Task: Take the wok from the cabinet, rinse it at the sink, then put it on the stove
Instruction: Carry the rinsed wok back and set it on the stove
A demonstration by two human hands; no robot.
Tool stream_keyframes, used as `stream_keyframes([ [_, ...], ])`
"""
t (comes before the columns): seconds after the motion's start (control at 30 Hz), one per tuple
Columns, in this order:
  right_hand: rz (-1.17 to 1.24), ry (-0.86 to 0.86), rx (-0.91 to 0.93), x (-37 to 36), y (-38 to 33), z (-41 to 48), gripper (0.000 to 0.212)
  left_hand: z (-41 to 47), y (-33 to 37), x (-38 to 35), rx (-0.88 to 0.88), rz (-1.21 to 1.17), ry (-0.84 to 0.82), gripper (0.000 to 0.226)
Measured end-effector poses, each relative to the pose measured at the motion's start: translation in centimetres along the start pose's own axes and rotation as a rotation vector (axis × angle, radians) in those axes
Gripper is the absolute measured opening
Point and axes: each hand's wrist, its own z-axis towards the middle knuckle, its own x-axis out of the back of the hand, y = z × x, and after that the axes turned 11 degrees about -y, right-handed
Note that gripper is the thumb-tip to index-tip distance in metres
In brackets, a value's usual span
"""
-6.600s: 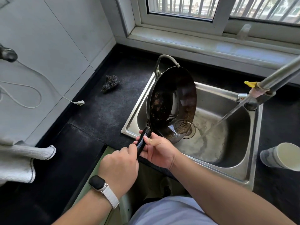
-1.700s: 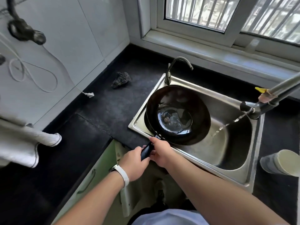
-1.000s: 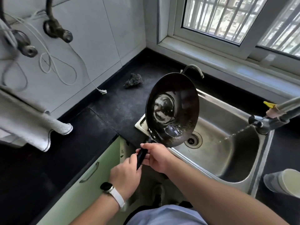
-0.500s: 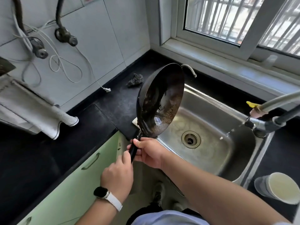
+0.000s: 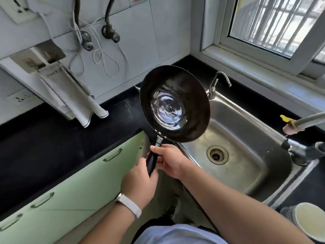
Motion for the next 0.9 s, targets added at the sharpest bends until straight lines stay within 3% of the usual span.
stream_keyframes([
  [0.07,-0.011,-0.026,-0.011,-0.6,0.6,-0.2,0.003,-1.0,-0.2,0.1,0.036,-0.122,0.017,0.024],
  [0.2,-0.032,-0.084,-0.038,-2.3,1.9,-0.5,0.016,-3.4,-1.4,0.6,0.106,-0.300,0.061,0.022],
  [0.37,-0.118,-0.170,-0.088,-5.2,3.5,-0.9,0.008,-6.6,-3.1,1.2,0.177,-0.493,0.135,0.026],
  [0.5,-0.167,-0.268,-0.155,-8.1,4.8,-1.4,0.017,-9.7,-4.3,1.4,0.216,-0.678,0.192,0.027],
  [0.9,-0.405,-0.494,-0.281,-19.8,12.3,-0.5,0.027,-18.3,-14.0,3.5,0.331,-0.707,0.453,0.012],
])
